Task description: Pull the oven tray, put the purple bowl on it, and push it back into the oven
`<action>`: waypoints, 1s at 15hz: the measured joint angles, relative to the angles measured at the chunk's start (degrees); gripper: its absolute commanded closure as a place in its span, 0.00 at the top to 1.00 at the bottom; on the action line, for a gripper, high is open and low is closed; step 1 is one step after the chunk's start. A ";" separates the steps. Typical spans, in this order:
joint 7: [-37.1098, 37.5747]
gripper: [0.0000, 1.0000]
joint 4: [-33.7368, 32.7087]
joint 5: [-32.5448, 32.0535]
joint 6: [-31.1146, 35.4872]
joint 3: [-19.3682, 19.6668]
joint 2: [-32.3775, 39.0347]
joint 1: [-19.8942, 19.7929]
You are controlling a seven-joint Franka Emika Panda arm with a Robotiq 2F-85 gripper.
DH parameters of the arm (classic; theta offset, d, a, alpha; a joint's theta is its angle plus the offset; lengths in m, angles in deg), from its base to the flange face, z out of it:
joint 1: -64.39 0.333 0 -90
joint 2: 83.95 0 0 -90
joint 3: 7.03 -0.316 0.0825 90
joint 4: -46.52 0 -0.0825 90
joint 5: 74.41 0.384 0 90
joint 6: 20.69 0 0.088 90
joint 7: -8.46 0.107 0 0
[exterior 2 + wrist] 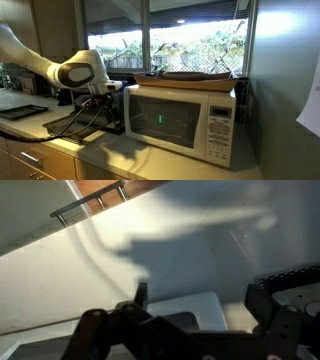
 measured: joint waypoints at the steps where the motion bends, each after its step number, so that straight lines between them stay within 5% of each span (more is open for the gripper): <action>1: 0.00 1.00 0.02 0.00 0.00 0.00 0.03 0.00; 7: -0.20 1.00 -0.08 1.27 0.00 0.17 0.03 0.61; 15: -6.22 1.00 0.77 28.93 -0.24 4.47 -2.22 13.31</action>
